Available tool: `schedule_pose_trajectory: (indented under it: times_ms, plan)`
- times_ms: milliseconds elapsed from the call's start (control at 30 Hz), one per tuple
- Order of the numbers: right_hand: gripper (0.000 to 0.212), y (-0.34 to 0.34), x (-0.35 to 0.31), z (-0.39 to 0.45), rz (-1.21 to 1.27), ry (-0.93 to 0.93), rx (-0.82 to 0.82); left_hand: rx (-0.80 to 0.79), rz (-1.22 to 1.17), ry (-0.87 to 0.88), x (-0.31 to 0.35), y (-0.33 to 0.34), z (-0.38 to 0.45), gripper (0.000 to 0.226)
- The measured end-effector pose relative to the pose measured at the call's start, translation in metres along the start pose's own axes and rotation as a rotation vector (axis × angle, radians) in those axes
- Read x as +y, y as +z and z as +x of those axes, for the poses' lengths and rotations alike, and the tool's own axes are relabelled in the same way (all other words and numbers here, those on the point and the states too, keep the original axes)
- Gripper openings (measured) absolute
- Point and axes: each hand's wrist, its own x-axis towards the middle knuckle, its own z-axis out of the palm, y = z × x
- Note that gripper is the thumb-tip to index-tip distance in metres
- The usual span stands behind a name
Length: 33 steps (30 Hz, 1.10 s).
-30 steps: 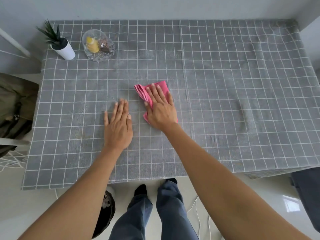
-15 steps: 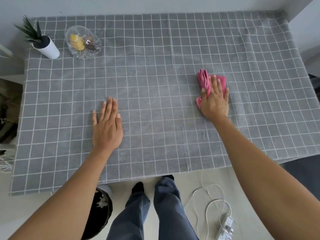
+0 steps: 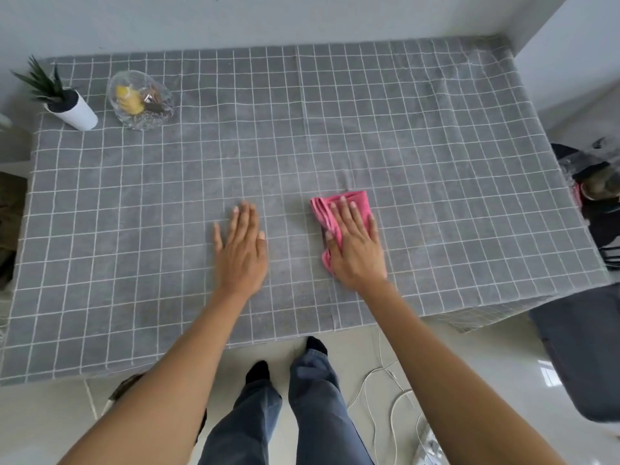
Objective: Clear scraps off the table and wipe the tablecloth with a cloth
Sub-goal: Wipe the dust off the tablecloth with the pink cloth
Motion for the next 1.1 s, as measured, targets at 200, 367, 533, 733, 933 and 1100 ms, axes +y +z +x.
schedule_pose_trajectory:
  times_ms: [200,367,533,733,933,1100]
  plan:
    - [0.059,-0.006,0.035,-0.011,0.011,-0.061,0.014,-0.013,-0.04,0.097,0.087,0.031,0.001,0.058]
    - [0.066,-0.029,0.108,-0.029,-0.028,0.122,0.065,0.018,0.009,0.091,0.092,0.041,-0.002,0.055]
    - [0.07,-0.049,0.169,-0.041,-0.014,0.355,0.075,0.03,0.025,0.09,0.093,0.041,-0.003,0.054]
    - [0.055,-0.042,0.162,-0.04,0.055,0.414,0.136,-0.015,0.016,0.077,0.094,0.039,-0.002,0.057]
    - [0.062,-0.035,0.123,-0.041,0.093,0.21,0.056,-0.026,-0.015,0.053,0.102,0.037,-0.016,0.057]
    - [0.067,-0.021,0.072,-0.042,0.119,0.093,0.003,-0.056,0.009,0.012,0.098,0.035,-0.039,0.059]
